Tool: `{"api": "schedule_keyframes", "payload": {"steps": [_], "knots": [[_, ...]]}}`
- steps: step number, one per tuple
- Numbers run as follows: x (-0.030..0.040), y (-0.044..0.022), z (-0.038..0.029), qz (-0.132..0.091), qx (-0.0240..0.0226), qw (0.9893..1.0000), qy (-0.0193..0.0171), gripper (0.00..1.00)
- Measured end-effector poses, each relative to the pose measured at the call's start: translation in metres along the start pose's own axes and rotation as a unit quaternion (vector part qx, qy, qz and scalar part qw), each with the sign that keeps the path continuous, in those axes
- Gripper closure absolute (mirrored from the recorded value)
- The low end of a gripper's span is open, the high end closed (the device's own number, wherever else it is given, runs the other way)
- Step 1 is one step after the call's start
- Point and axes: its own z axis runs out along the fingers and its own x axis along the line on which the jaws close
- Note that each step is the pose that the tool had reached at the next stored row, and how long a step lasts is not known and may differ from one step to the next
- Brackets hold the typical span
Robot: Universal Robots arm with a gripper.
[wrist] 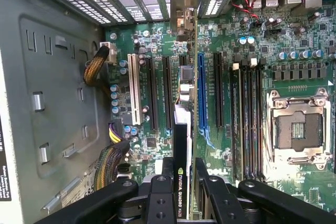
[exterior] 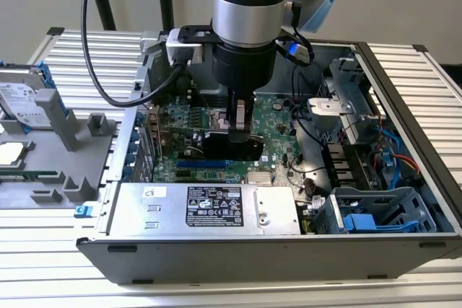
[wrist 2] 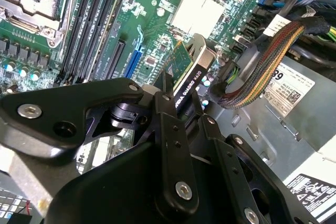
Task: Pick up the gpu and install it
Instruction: 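Insert the gpu into the slot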
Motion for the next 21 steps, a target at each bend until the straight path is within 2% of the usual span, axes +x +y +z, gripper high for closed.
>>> {"api": "schedule_keyframes", "payload": {"steps": [7,17,21], "knots": [[-0.0001,0.0,0.0004,0.0,0.0,1.0,-0.0001,1.0],[-0.0009,0.0003,0.0087,-0.003,0.0002,1.0,-0.0001,1.0],[-0.0025,0.0004,0.0098,-0.003,0.0002,1.0,-0.0001,1.0]]}}
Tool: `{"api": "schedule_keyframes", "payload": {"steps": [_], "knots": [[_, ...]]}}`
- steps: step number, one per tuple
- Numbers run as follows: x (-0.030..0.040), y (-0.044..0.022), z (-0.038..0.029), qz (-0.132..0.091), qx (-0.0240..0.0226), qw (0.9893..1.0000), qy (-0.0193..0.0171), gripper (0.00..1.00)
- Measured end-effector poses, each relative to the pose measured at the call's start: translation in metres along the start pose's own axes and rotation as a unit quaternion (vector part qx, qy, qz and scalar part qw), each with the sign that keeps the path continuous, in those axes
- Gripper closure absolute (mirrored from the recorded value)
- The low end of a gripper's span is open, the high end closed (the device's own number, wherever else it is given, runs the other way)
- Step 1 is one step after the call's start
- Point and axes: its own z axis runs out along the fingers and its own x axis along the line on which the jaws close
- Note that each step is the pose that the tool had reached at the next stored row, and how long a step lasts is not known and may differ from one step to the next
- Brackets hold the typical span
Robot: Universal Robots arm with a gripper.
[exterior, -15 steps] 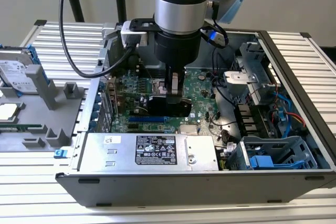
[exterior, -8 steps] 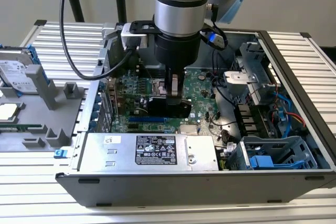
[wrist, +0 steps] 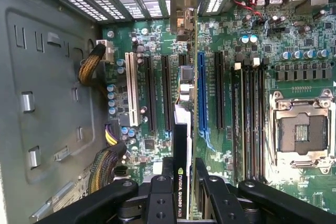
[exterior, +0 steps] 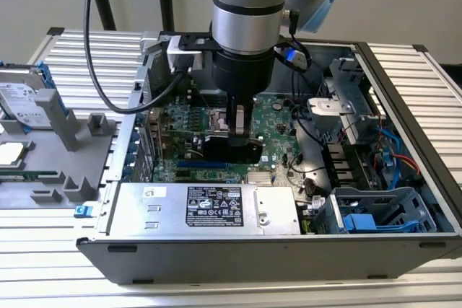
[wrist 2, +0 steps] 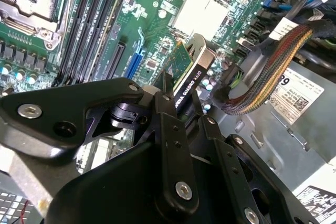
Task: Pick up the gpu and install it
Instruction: 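Insert the gpu into the slot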
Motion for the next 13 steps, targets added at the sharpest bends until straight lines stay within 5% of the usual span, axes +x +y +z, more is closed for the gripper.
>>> {"api": "schedule_keyframes", "payload": {"steps": [13], "knots": [[-0.011,0.0006,0.0031,-0.002,0.0002,1.0,-0.0001,1.0]]}}
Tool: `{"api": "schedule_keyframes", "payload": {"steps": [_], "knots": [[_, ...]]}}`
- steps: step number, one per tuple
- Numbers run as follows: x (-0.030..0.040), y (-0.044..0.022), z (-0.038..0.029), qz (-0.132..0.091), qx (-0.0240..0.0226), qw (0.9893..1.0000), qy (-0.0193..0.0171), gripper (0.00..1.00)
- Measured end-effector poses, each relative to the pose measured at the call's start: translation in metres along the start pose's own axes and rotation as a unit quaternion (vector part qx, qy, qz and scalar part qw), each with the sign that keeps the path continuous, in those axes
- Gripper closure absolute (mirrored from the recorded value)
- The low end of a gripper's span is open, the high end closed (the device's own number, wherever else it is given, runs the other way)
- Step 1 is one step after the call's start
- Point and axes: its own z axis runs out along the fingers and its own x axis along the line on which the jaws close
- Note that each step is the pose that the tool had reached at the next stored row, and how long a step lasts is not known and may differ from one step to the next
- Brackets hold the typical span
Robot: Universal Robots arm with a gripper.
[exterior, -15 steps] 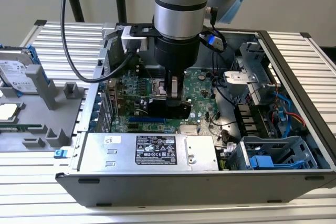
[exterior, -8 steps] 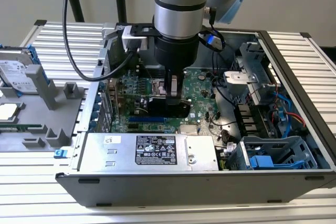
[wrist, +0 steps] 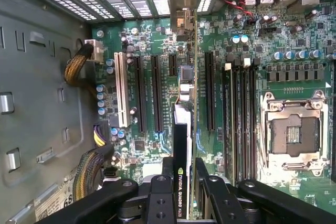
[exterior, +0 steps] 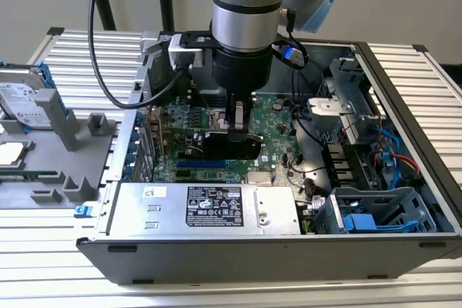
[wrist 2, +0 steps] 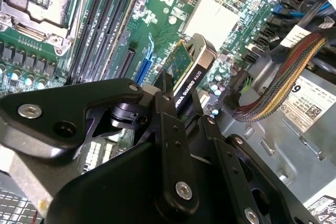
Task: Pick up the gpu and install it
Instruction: 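Insert the gpu into the slot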
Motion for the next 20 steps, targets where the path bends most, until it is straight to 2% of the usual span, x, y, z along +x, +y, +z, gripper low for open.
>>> {"api": "schedule_keyframes", "payload": {"steps": [11,20], "knots": [[-0.001,0.0001,0.0012,0.0,0.0,1.0,0.0,1.0],[-0.0019,0.0004,0.0056,0.0,0.0003,1.0,0.0,1.0]]}}
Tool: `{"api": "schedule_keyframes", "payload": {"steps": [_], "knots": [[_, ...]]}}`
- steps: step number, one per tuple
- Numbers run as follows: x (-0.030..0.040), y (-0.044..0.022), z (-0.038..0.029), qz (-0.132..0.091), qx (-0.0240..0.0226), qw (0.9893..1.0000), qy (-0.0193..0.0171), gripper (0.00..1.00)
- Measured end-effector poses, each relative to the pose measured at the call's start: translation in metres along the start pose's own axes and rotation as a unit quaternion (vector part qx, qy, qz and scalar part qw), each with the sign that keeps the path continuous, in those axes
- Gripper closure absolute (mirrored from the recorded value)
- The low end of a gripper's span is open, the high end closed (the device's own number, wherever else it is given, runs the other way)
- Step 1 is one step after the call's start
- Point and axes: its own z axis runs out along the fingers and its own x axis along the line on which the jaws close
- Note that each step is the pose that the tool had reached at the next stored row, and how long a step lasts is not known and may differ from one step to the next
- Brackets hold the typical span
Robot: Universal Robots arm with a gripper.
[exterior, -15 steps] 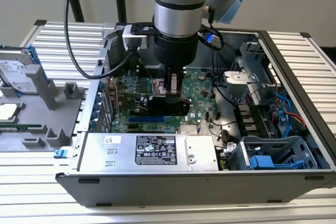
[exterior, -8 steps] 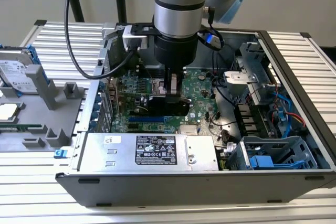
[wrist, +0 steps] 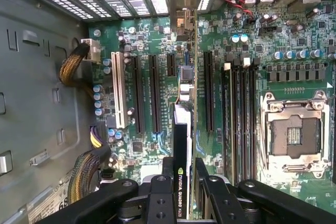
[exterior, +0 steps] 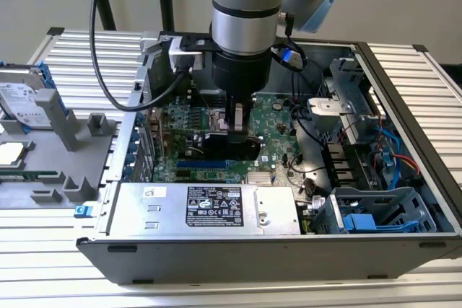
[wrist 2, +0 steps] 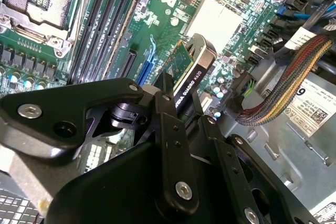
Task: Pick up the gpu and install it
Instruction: 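Insert the gpu into the slot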
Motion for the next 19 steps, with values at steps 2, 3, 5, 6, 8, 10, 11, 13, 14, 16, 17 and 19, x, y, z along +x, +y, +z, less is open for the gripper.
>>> {"api": "schedule_keyframes", "payload": {"steps": [2,3,5,6,8,10,11,13,14,16,17,19], "knots": [[-0.0003,0.0,0.0011,0.0,0.0001,1.0,0.0,1.0],[-0.0004,0.0,0.0016,0.0,0.0001,1.0,0.0,1.0],[-0.0005,0.0001,0.0025,0.0,0.0001,1.0,0.0001,1.0],[-0.0006,0.0001,0.0029,0.0,0.0002,1.0,0.0001,1.0],[-0.0007,0.0002,0.0039,0.0,0.0002,1.0,0.0,1.0],[-0.0007,0.0002,0.0042,0.0,0.0002,1.0,0.0001,1.0],[-0.0007,0.0002,0.0042,0.0,0.0001,1.0,0.0002,1.0],[-0.0008,0.0002,0.0047,0.0,0.0002,1.0,0.0,1.0],[-0.0009,0.0002,0.0049,0.0,0.0002,1.0,-0.0001,1.0],[-0.0009,0.0002,0.0053,0.0,0.0002,1.0,0.0,1.0],[-0.0009,0.0002,0.0057,0.0,0.0003,1.0,-0.0001,1.0],[-0.001,0.0002,0.0065,0.0,0.0002,1.0,0.0,1.0]]}}
